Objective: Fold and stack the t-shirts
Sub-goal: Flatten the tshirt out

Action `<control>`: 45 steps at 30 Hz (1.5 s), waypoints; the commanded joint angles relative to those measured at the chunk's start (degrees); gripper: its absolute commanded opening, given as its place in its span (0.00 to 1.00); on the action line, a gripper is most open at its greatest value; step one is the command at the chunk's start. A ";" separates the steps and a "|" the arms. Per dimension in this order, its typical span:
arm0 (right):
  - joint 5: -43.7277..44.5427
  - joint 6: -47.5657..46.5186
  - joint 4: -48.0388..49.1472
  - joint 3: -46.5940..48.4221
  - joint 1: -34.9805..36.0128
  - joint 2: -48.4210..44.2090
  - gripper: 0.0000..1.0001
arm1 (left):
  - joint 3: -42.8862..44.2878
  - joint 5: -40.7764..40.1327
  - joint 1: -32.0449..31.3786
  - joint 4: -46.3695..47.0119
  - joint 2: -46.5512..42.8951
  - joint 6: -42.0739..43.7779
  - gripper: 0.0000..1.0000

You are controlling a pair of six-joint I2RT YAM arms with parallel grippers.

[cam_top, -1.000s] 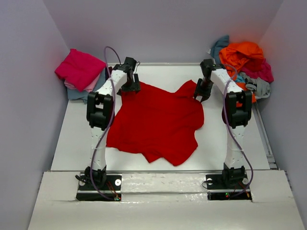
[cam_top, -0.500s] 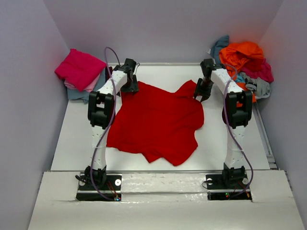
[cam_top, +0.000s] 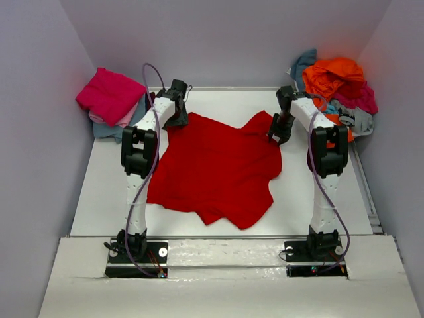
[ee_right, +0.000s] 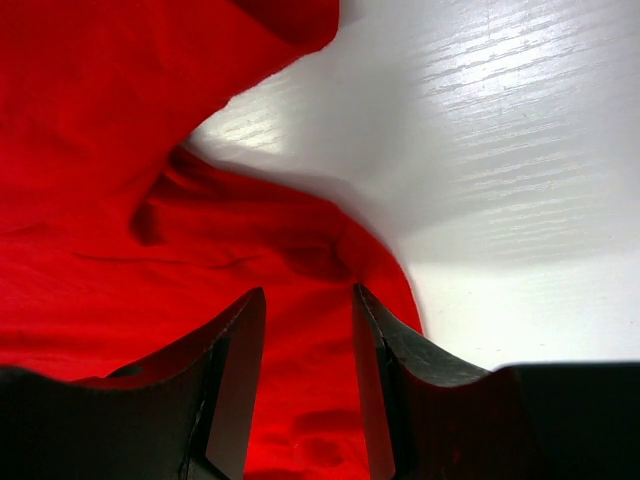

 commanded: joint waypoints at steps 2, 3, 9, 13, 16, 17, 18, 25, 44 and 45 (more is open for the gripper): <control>-0.51 -0.85 1.38 -0.87 -0.37 -3.87 0.46 | 2.02 -0.48 0.50 1.25 -0.57 -1.03 0.68; -0.51 -0.85 1.64 -1.05 -0.37 -3.96 0.46 | 2.02 -0.40 1.02 1.34 -0.66 -1.12 0.65; -0.68 -0.85 1.64 -0.87 -0.37 -3.96 0.46 | 1.67 -0.75 1.03 1.52 -0.92 -1.29 0.48; -0.59 -0.94 1.55 -0.87 -0.37 -3.87 0.46 | 1.41 -1.36 1.56 1.43 -1.19 -1.56 0.41; -0.42 -1.12 1.55 -0.96 -0.37 -3.87 0.46 | 1.32 -1.71 1.56 1.43 -1.45 -1.64 0.39; -0.25 -1.12 1.64 -0.87 -0.37 -3.87 0.46 | 1.15 -2.06 1.56 1.43 -1.63 -1.64 0.39; -0.16 -1.12 1.73 -0.87 -0.37 -3.87 0.46 | 0.88 -2.24 1.56 1.52 -1.80 -1.64 0.36; 1.25 0.29 5.59 0.09 -0.37 -4.23 0.47 | 0.18 -2.59 1.56 1.60 -2.86 -2.08 0.23; 4.86 4.33 4.18 24.73 -2.82 12.30 0.49 | -2.19 -2.42 1.56 1.69 -5.76 -1.82 0.06; 4.68 4.33 5.23 23.92 -2.83 12.12 0.49 | -2.37 -2.42 1.56 1.69 -6.11 -1.73 0.06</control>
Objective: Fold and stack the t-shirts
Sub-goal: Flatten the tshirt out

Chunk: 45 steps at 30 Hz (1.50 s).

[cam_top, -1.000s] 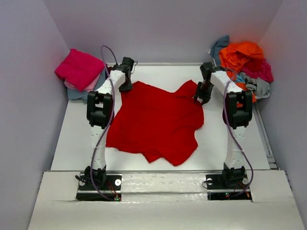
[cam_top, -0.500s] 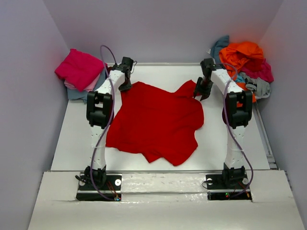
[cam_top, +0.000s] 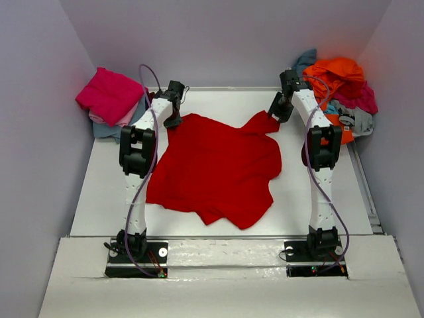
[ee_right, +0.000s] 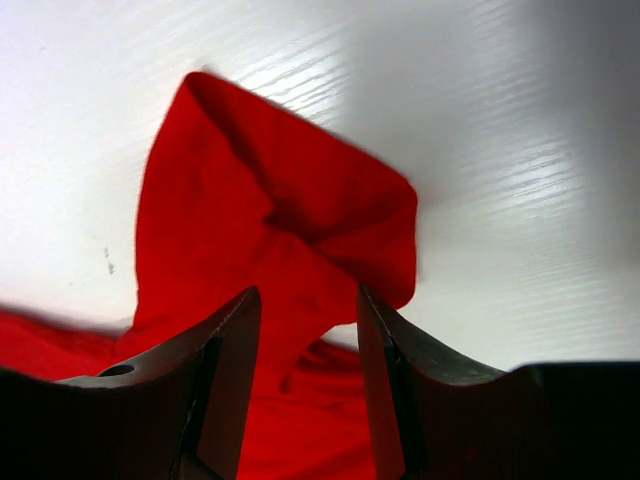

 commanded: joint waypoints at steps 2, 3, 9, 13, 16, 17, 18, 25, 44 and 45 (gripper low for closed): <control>0.57 0.73 2.82 -2.31 -1.85 0.17 0.49 | -1.08 -1.02 0.27 0.29 -6.44 -0.18 0.06; 0.57 0.55 3.17 -2.58 -1.85 0.25 0.49 | -1.08 -1.02 0.27 0.21 -6.53 -0.18 0.06; 0.22 0.20 2.47 -1.27 -2.37 0.70 0.49 | -1.08 -1.10 0.27 -0.14 -6.44 -0.18 0.05; -0.48 0.20 2.20 -2.40 -2.37 0.34 0.49 | -1.00 -1.28 0.27 -0.06 -6.53 -0.09 0.06; -1.10 0.37 2.47 -4.07 -2.37 0.08 0.49 | -0.64 -1.28 0.27 -0.14 -6.27 -0.09 0.06; -1.10 0.63 2.21 -4.60 -2.37 0.17 0.49 | -0.56 -1.19 0.27 -0.23 -6.18 -0.09 0.06; -1.10 0.72 1.59 -4.78 -2.37 0.34 0.49 | -0.29 -1.19 0.27 -0.23 -6.18 -0.09 0.06; -4.00 0.29 3.87 -9.88 -2.37 -1.42 0.48 | -0.20 -1.02 0.27 -0.23 -5.83 -0.09 0.06; -6.28 -1.03 3.16 -5.74 -1.85 -5.80 0.44 | 1.73 -0.84 0.27 -1.02 -4.51 -0.09 0.06; -6.55 -1.29 3.43 -5.75 -1.85 -5.90 0.45 | 1.82 -0.84 0.27 -1.02 -4.59 -0.09 0.06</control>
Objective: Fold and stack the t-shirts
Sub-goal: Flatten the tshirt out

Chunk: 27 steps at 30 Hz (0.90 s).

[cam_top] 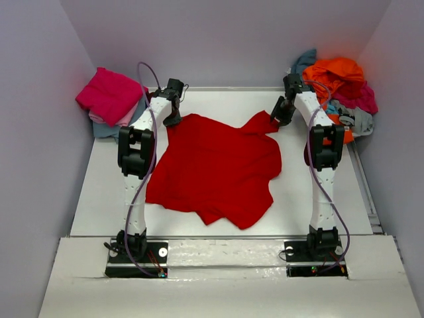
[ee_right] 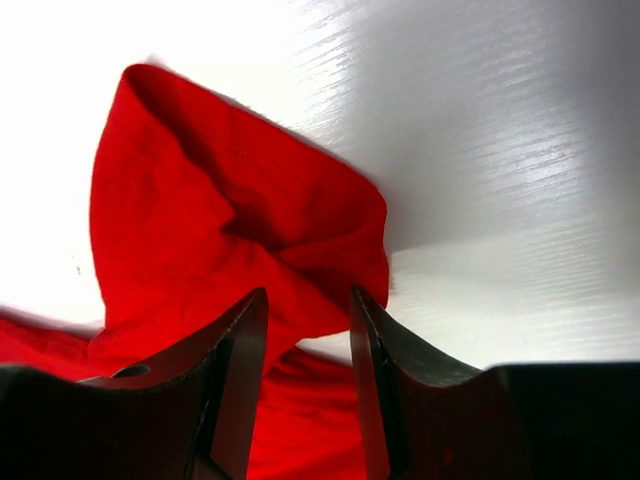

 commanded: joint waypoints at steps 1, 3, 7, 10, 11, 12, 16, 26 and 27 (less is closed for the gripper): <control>-1.54 -1.25 0.96 -0.07 0.19 -5.31 0.46 | 2.28 -0.91 0.27 -0.96 -2.63 -0.03 0.06; -2.95 -2.30 0.09 1.60 0.19 -3.12 0.47 | 2.36 -0.82 0.27 -1.04 -2.63 0.06 0.06; -3.31 -2.84 0.51 2.93 1.32 -2.14 0.47 | 2.36 -0.91 0.27 -1.13 -2.54 0.15 0.06; -3.92 -2.66 0.70 5.46 1.33 -1.00 0.47 | 2.36 -0.91 0.27 -1.05 -2.36 0.06 0.06; -4.01 -2.75 0.35 6.78 1.33 -0.22 0.47 | 2.45 -0.91 0.27 -1.13 -2.36 0.15 0.06; -4.36 -3.18 0.09 7.84 1.33 0.31 0.47 | 2.63 -0.91 0.27 -1.13 -2.28 0.15 0.06; -5.32 -3.10 1.84 11.09 1.33 2.42 0.47 | 2.98 -0.73 0.27 -1.39 -1.93 0.06 0.06; -7.26 -1.87 6.14 12.51 1.33 6.12 0.47 | 4.30 -0.99 0.27 -2.45 -1.57 0.33 0.06; -7.35 -1.87 6.67 11.72 1.33 6.12 0.47 | 4.30 -0.99 0.27 -2.45 -1.57 0.24 0.06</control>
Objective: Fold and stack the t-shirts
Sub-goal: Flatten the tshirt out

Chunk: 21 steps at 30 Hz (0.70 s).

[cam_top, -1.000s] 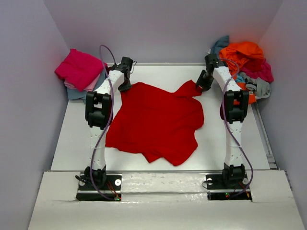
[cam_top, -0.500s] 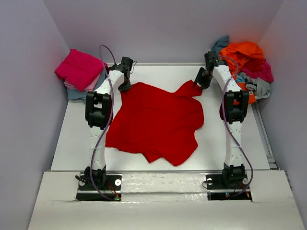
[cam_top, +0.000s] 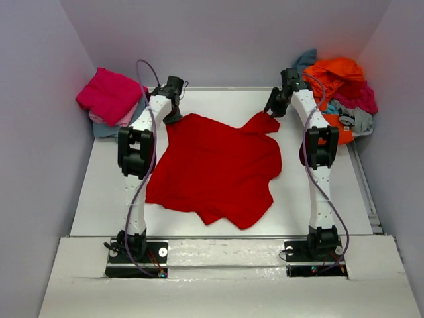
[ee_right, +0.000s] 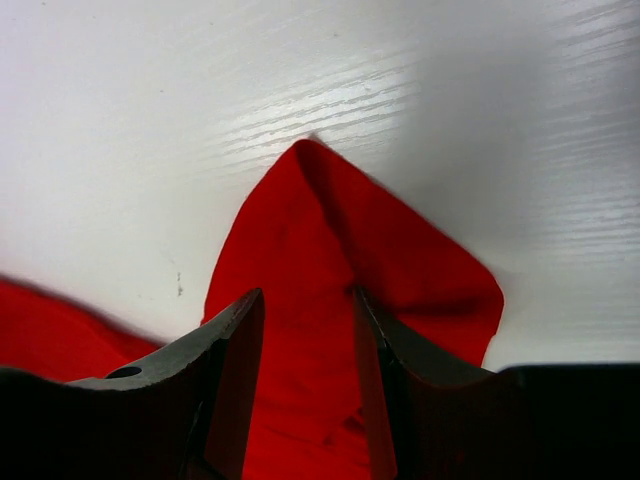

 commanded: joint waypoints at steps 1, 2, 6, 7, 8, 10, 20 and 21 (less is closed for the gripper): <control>-1.95 0.12 3.99 -0.80 0.30 0.64 0.46 | 1.96 -1.13 0.27 -1.29 -1.57 0.30 0.06; -2.04 0.12 4.25 -1.25 0.30 0.72 0.46 | 1.96 -1.21 0.27 -1.47 -1.66 0.22 0.06; -2.39 0.12 4.52 -1.26 0.30 1.34 0.46 | 2.66 -1.21 0.27 -1.64 -1.22 0.30 0.06; -2.30 0.12 4.34 -1.08 0.30 1.34 0.46 | 2.92 -1.21 0.27 -1.90 -1.05 0.22 0.06; -2.30 0.12 4.34 -1.08 0.30 1.34 0.46 | 3.10 -1.21 0.27 -1.99 -0.96 0.22 0.06; -2.13 0.03 4.08 -1.17 0.83 1.16 0.46 | 3.28 -1.21 0.27 -1.91 -0.87 0.30 0.06; -1.86 -0.06 3.81 -4.51 0.83 -0.51 0.45 | 3.45 -1.04 0.27 -1.82 -0.34 0.48 0.06; -1.86 -0.06 3.73 -4.60 1.35 -0.33 0.45 | 3.54 -1.04 0.27 -1.82 -0.34 0.39 0.06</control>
